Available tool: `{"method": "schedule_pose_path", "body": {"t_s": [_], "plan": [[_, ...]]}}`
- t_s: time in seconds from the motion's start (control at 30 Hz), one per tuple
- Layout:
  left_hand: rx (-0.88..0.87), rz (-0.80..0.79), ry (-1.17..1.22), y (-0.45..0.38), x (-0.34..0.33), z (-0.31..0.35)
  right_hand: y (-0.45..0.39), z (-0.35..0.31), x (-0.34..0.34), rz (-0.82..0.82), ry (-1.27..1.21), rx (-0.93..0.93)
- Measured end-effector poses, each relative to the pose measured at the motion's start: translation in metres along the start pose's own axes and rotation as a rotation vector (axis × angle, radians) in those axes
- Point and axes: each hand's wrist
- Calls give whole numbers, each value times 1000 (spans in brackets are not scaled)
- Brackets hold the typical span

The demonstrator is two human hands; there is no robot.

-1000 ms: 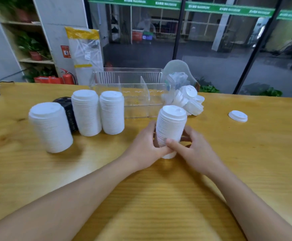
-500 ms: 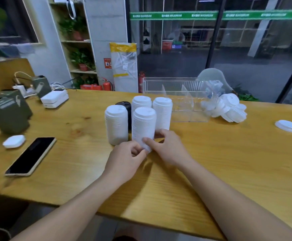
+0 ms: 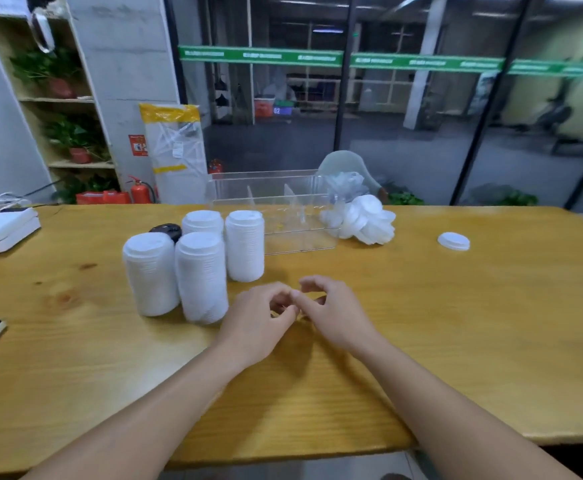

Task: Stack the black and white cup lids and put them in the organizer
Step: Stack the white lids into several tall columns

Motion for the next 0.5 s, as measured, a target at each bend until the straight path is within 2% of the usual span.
{"method": "schedule_pose_path", "body": {"t_s": [0.23,0.4,0.5], "plan": [[-97,-132,36,-42,-86,45,-15,55,69,120,11,-73],[-40,-136,139,-69,-142,57,-34,98,114,199,8,-170],[22,-100,194,-89,-169,58,-57,134,143,306,151,-137]]}}
Point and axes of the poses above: each hand's wrist, its own y-axis away from the middle knuckle, its own x-axis out of the back of the hand, z = x × y, and after that the axes turned 12 degrees about z, right-handed
